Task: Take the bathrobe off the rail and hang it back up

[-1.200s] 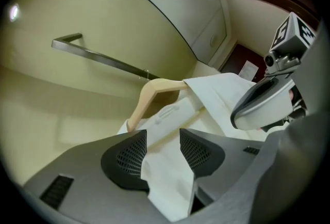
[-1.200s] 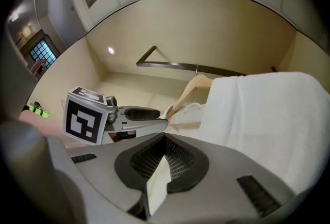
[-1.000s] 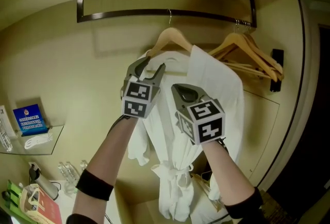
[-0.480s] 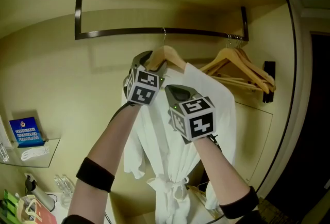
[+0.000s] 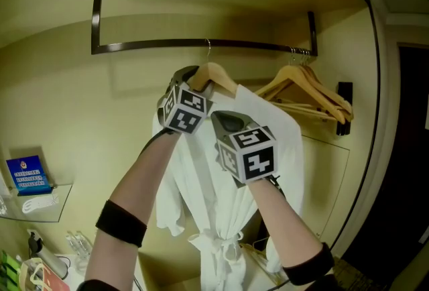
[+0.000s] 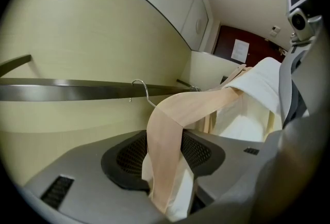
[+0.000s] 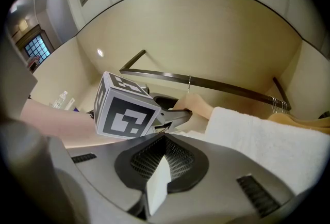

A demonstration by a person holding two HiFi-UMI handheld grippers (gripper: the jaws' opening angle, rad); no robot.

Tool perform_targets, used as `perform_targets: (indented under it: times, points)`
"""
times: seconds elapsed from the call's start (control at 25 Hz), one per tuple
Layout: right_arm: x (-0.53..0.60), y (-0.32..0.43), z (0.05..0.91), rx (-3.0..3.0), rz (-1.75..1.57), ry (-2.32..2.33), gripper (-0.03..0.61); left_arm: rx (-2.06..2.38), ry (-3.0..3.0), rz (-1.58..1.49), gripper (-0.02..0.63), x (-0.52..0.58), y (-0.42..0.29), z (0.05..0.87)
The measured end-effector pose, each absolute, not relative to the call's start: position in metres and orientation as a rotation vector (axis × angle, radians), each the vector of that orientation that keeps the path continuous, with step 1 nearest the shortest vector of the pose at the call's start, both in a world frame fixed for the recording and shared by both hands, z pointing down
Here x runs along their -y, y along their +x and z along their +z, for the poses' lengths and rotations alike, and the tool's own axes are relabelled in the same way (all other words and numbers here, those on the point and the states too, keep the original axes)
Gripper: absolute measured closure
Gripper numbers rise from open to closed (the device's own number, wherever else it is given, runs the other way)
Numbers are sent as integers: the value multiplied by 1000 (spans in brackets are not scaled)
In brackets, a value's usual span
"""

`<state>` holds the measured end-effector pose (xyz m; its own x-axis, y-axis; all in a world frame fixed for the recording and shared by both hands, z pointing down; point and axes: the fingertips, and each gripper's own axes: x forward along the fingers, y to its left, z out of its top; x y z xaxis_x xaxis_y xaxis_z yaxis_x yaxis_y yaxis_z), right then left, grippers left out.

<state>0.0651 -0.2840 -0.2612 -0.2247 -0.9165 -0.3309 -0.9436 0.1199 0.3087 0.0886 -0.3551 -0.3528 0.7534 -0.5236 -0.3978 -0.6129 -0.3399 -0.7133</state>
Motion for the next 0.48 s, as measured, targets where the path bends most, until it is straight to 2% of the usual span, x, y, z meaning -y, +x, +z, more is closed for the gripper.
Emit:
perform_targets:
  times: [0.48]
  points:
    - [279, 66, -263, -2303, 695, -1897, 554, -907, -2013, 133, 417, 358, 90, -357]
